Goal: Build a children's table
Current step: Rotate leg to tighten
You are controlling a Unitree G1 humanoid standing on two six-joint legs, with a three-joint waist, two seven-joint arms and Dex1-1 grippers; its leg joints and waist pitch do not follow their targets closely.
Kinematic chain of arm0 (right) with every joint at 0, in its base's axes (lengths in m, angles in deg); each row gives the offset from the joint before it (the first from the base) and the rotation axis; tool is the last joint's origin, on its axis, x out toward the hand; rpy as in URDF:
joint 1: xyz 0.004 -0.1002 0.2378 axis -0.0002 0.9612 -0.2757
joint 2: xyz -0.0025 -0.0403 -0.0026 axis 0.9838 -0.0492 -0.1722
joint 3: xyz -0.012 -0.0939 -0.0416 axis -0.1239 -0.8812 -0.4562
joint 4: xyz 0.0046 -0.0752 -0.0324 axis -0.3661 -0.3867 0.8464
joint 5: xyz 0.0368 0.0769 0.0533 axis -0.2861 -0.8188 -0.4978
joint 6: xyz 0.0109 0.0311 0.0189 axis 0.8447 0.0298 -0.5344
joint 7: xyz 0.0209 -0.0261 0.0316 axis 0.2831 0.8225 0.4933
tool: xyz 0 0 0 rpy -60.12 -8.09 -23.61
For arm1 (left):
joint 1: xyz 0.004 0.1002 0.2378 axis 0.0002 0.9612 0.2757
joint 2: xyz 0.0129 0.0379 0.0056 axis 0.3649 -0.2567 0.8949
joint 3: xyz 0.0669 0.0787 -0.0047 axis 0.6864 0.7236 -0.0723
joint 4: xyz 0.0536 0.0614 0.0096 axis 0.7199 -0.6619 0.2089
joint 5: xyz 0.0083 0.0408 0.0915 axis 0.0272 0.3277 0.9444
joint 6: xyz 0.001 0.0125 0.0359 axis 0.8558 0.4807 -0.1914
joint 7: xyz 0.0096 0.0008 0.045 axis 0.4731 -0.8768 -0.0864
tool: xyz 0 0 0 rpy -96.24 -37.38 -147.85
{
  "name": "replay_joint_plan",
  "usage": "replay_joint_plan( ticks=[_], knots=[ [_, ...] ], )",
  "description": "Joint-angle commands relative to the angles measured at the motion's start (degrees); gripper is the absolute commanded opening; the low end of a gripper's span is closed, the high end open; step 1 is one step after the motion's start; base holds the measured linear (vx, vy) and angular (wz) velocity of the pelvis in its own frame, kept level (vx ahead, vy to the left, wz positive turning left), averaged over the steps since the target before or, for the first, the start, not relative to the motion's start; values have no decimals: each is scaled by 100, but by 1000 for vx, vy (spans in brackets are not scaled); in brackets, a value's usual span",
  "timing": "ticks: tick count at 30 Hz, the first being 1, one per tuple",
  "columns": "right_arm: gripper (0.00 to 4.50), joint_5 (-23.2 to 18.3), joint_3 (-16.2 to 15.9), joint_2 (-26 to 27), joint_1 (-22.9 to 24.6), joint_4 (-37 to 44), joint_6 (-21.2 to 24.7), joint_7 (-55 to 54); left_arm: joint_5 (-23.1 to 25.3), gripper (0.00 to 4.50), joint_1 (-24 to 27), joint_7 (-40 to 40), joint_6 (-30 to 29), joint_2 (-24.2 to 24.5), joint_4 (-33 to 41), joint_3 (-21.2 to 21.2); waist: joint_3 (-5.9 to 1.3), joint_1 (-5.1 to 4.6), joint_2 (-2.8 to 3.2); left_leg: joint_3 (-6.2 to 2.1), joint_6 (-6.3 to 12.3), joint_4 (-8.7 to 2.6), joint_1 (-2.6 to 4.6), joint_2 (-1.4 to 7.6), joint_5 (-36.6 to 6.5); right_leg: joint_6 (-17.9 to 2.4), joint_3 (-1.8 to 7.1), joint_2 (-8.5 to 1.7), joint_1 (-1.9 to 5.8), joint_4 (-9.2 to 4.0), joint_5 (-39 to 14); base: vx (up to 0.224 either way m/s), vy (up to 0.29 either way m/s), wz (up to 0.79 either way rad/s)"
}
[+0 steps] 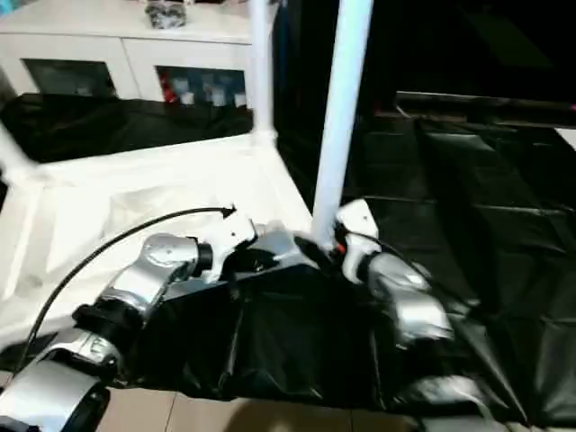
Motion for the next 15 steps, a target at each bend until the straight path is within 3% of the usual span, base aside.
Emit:
replay_joint_plan(
  ticks=[1, 7, 8, 15],
  knots=[
    [380, -47, -389, 32, 179, -15, 256, 508, -278, 0, 43, -249, 214, -62, 162, 42, -236, 19, -73, -47, 635, -294, -58, 211, -845, -1159, 336, -434, 276, -426, -931, 0, 0, 0],
    [380, -287, -411, -387, 267, 244, 336, 1196, -407, 0, 125, -784, 209, 220, 295, 62, -226, 83, -67, -30, 613, -287, -50, 228, -873, -1237, 315, -431, 260, -417, -987, 0, 0, 0],
    [356, -311, -402, -436, 273, 281, 374, 1281, -412, 0, 136, -849, 207, 264, 316, 50, -224, 86, -69, -34, 595, -292, -49, 230, -891, -1227, 312, -428, 262, -415, -1026, 0, 0, 0],
    [305, -409, -372, -528, 242, 323, 412, 1514, -450, 0, 160, -1075, 193, 424, 372, 38, -241, 97, -73, -37, 563, -274, -59, 226, -759, -1244, 314, -429, 268, -386, -851, 0, 0, 0]
  ],
)
